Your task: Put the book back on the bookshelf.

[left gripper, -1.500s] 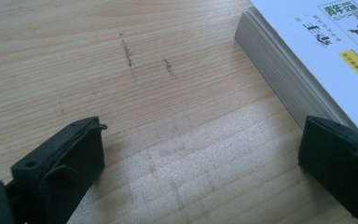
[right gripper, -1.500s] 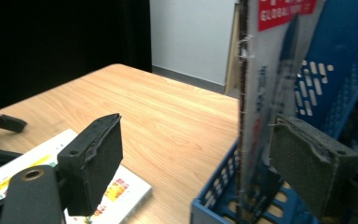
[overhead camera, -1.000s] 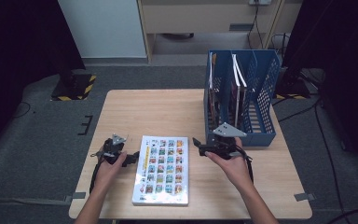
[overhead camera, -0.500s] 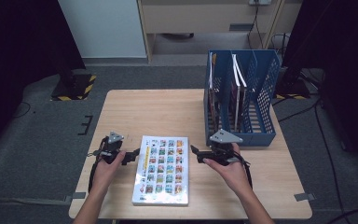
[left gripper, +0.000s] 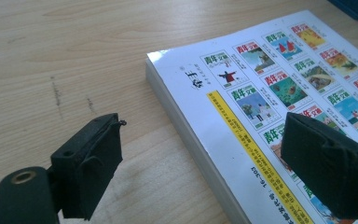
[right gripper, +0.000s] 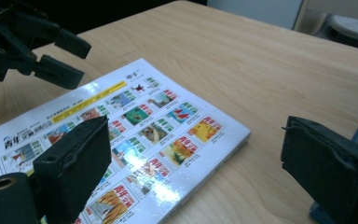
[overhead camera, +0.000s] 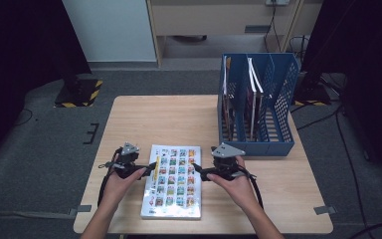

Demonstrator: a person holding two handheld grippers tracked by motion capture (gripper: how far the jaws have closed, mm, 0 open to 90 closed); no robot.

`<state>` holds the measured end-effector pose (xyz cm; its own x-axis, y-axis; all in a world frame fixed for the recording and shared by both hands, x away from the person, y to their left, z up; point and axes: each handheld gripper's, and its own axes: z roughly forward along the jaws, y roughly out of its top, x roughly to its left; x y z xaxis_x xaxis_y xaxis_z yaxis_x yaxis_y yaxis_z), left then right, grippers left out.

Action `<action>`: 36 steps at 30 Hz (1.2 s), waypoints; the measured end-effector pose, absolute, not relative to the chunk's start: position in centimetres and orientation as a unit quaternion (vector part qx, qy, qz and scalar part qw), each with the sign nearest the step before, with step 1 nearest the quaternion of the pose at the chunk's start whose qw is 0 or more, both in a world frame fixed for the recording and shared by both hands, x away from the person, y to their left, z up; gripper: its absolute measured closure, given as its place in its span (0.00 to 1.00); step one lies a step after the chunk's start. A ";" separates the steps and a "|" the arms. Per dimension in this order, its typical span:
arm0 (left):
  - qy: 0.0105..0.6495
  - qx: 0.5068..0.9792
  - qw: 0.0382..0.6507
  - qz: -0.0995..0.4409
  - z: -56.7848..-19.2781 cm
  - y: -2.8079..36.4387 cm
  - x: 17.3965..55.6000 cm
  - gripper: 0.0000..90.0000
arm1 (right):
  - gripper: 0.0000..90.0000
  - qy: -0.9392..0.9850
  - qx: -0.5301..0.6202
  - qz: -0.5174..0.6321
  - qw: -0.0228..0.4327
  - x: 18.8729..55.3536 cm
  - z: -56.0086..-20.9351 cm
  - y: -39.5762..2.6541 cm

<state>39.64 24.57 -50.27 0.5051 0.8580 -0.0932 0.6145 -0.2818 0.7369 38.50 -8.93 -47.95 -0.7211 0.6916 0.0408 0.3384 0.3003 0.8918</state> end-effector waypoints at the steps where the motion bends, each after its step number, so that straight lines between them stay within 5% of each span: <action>1: 0.470 0.784 0.372 0.162 -50.3 24.5 39.6 0.13 | 0.12 0.792 0.324 0.487 0.178 38.5 -48.1 -8.6; 17: 0.476 0.798 0.354 0.106 -51.5 23.7 39.9 0.32 | 0.56 0.838 0.277 0.442 0.163 37.7 -50.3 -6.5; 36: 0.482 0.788 0.375 0.071 -52.3 23.5 40.0 0.30 | 0.36 0.839 0.317 0.434 0.089 38.1 -52.1 -6.2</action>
